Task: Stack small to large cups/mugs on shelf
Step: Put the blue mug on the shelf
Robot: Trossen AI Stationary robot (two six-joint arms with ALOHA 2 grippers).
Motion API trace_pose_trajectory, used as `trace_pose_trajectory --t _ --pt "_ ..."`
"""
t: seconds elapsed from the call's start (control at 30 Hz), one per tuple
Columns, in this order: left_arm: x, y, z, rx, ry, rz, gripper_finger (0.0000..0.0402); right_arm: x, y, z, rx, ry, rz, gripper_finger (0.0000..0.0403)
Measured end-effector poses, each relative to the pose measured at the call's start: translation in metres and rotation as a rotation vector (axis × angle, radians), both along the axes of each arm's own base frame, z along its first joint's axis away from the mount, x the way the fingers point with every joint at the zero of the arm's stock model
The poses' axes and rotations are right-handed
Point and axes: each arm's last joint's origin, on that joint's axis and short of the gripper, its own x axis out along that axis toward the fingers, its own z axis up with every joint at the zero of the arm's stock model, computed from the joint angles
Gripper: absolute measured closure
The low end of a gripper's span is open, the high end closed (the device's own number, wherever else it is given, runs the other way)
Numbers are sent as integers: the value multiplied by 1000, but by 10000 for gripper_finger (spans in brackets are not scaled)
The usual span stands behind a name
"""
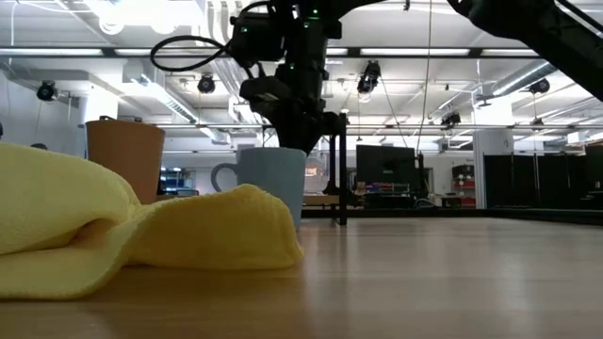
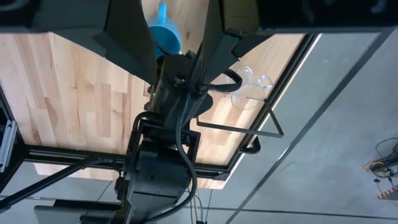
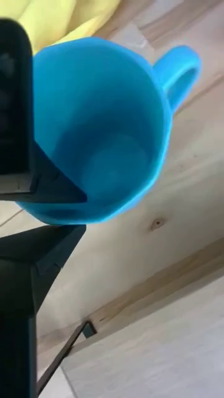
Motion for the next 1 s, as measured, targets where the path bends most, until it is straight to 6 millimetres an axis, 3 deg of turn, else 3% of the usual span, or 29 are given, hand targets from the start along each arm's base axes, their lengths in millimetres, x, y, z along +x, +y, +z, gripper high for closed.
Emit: trace_pose_trajectory --t 0.27,0.4,0.63,0.87,1.0 --pt "1 0 0 0 2 0 285 5 -2 1 -8 -57 6 327" --pt "1 0 -1 0 5 1 285 7 -3 11 -12 -92 7 332" --pt "2 0 -1 -9 3 5 285 10 -3 49 -26 -218 10 333" --pt "8 0 -4 -96 -1 51 285 -16 0 90 -29 -242 39 332" --pt "23 -1 -18 -141 50 44 285 -36 4 121 -38 -274 59 335"
